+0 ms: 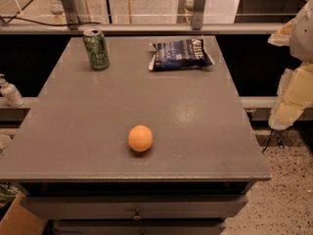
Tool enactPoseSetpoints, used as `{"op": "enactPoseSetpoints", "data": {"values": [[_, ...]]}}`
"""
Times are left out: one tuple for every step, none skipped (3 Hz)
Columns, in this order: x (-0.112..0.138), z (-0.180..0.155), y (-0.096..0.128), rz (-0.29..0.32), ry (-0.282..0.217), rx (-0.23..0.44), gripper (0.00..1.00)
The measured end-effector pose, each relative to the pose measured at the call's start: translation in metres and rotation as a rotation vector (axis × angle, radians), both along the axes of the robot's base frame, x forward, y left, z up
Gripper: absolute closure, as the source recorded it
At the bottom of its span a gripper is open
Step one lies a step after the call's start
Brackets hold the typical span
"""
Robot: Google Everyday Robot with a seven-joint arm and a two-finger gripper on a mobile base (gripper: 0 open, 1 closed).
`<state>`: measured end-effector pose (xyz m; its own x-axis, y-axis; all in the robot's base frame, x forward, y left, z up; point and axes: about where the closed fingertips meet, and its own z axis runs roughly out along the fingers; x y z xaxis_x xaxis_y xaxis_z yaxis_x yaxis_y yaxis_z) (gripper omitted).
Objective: Knock green can over
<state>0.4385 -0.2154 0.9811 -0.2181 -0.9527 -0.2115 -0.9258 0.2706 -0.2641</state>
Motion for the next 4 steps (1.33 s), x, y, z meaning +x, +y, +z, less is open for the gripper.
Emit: {"op": "enactPoseSetpoints", "data": {"values": [[0.000, 0.000, 0.000, 0.000, 0.000, 0.000, 0.00], [0.004, -0.003, 0.005, 0.001, 0.003, 0.041, 0.00], [0.021, -0.025, 0.032, 0.017, 0.018, 0.132, 0.00], [0.049, -0.043, 0.063, 0.030, 0.004, 0.223, 0.00]]}}
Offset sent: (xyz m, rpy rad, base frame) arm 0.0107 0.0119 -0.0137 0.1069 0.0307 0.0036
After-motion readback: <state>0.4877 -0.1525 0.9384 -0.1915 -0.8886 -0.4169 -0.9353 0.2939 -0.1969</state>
